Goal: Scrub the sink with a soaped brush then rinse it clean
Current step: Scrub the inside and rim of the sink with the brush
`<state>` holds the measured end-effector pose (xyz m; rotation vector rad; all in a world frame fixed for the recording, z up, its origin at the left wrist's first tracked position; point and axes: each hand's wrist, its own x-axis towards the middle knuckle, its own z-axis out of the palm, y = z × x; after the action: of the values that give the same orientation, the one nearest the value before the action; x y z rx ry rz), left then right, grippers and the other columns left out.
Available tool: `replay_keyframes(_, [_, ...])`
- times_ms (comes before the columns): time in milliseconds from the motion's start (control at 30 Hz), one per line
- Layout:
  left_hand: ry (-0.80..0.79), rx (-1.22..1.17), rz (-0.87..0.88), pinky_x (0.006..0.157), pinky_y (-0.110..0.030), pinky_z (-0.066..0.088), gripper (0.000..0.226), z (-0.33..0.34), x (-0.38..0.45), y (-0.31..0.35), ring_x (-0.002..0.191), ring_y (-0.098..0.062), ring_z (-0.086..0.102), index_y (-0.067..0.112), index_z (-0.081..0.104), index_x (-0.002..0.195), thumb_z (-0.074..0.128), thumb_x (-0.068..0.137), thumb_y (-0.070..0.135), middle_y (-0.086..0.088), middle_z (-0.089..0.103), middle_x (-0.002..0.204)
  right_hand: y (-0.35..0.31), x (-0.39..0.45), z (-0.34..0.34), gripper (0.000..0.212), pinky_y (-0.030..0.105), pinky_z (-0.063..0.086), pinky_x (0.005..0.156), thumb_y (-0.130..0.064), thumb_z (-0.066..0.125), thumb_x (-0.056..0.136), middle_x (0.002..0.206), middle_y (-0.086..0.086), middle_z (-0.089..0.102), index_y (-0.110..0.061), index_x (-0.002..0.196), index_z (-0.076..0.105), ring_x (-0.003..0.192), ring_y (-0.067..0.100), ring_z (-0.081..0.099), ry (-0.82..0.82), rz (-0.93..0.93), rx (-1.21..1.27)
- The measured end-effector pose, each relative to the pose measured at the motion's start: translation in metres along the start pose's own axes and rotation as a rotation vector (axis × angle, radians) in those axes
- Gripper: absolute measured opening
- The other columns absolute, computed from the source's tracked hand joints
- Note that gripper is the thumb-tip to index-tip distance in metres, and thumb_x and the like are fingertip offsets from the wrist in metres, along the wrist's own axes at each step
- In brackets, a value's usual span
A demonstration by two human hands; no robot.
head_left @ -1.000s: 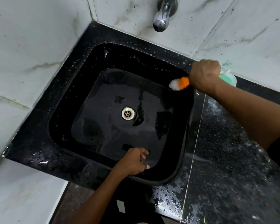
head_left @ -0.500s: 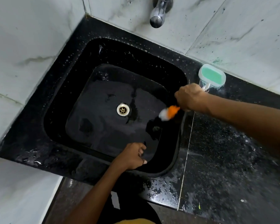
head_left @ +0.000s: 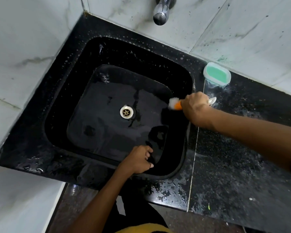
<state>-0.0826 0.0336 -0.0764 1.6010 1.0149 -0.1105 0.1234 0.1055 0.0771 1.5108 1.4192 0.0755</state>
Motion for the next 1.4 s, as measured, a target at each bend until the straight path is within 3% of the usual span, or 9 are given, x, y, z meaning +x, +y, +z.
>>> replay_keyframes(133, [0.003, 0.003, 0.000, 0.082, -0.021, 0.054, 0.055, -0.001, -0.001, 0.002, 0.094, -0.017, 0.067, 0.012, 0.065, 0.124, 0.083, 0.073, 0.011, 0.000, 0.064, 0.099, -0.025, -0.021, -0.016, 0.030, 0.028, 0.043, 0.067, -0.025, 0.057, 0.089, 0.122, -0.001, 0.063, -0.018, 0.118, 0.064, 0.110, 0.022, 0.061, -0.240, -0.306, -0.088])
replay_keyframes(267, [-0.030, 0.001, 0.006, 0.080, -0.017, 0.050, 0.057, -0.002, -0.002, 0.002, 0.096, -0.016, 0.065, 0.012, 0.062, 0.127, 0.083, 0.074, 0.012, -0.002, 0.064, 0.104, 0.008, 0.008, -0.012, 0.027, 0.029, 0.049, 0.066, -0.022, 0.050, 0.094, 0.114, 0.003, 0.064, -0.017, 0.115, 0.066, 0.101, 0.024, 0.064, -0.035, 0.029, 0.019])
replay_keyframes(400, [-0.025, -0.016, -0.007, 0.084, -0.020, 0.053, 0.058, -0.003, -0.001, 0.002, 0.096, -0.016, 0.066, 0.012, 0.063, 0.128, 0.084, 0.074, 0.011, -0.002, 0.064, 0.103, 0.006, 0.013, 0.009, 0.028, 0.031, 0.055, 0.064, -0.012, 0.049, 0.094, 0.106, 0.006, 0.058, -0.018, 0.116, 0.065, 0.090, 0.025, 0.064, 0.099, -0.050, -0.003])
replay_keyframes(533, [-0.066, 0.021, 0.014, 0.092, -0.026, 0.053, 0.059, -0.003, -0.001, 0.004, 0.100, -0.016, 0.065, 0.012, 0.061, 0.129, 0.084, 0.075, 0.014, 0.002, 0.061, 0.102, 0.013, 0.015, 0.021, 0.031, 0.029, 0.040, 0.058, -0.011, 0.033, 0.100, 0.105, 0.003, 0.066, -0.018, 0.110, 0.061, 0.092, 0.021, 0.066, 0.243, -0.122, -0.008])
replay_keyframes(700, [-0.064, 0.010, -0.002, 0.091, -0.026, 0.053, 0.059, -0.004, 0.000, 0.004, 0.100, -0.016, 0.064, 0.012, 0.061, 0.129, 0.084, 0.075, 0.014, 0.001, 0.062, 0.104, 0.026, 0.013, 0.036, 0.031, 0.031, 0.040, 0.061, -0.017, 0.029, 0.099, 0.101, 0.003, 0.068, -0.018, 0.106, 0.059, 0.089, 0.024, 0.067, 0.295, -0.154, -0.007])
replay_keyframes(967, [-0.052, 0.005, -0.032, 0.080, -0.016, 0.048, 0.058, -0.003, 0.002, 0.003, 0.095, -0.013, 0.063, 0.013, 0.062, 0.128, 0.084, 0.075, 0.016, 0.000, 0.063, 0.104, 0.046, 0.040, 0.017, 0.026, 0.029, 0.039, 0.062, -0.019, 0.043, 0.097, 0.106, 0.006, 0.070, -0.020, 0.106, 0.068, 0.097, 0.026, 0.068, 0.226, 0.100, 0.080])
replay_keyframes(1133, [-0.013, -0.004, -0.042, 0.084, -0.018, 0.048, 0.053, -0.004, 0.000, 0.001, 0.095, -0.014, 0.063, 0.010, 0.063, 0.127, 0.082, 0.078, 0.016, -0.002, 0.065, 0.103, -0.004, 0.026, -0.006, 0.031, 0.031, 0.044, 0.073, -0.024, 0.057, 0.089, 0.122, 0.005, 0.063, -0.016, 0.118, 0.064, 0.111, 0.025, 0.062, -0.116, -0.199, -0.037])
replay_keyframes(1300, [-0.020, -0.009, -0.059, 0.084, -0.019, 0.045, 0.052, -0.003, 0.003, -0.001, 0.095, -0.013, 0.061, 0.010, 0.062, 0.128, 0.081, 0.080, 0.017, -0.004, 0.066, 0.108, 0.025, 0.058, -0.017, 0.028, 0.024, 0.037, 0.048, -0.031, 0.049, 0.095, 0.110, 0.002, 0.067, -0.021, 0.112, 0.069, 0.096, 0.023, 0.067, 0.062, 0.055, -0.038])
replay_keyframes(1400, [-0.001, -0.016, -0.061, 0.084, -0.018, 0.045, 0.051, -0.003, 0.004, -0.002, 0.092, -0.011, 0.060, 0.010, 0.063, 0.127, 0.081, 0.080, 0.016, -0.005, 0.066, 0.108, 0.012, 0.057, -0.009, 0.036, 0.029, 0.046, 0.064, -0.038, 0.050, 0.093, 0.118, 0.006, 0.065, -0.015, 0.115, 0.066, 0.105, 0.026, 0.065, -0.047, -0.109, -0.097])
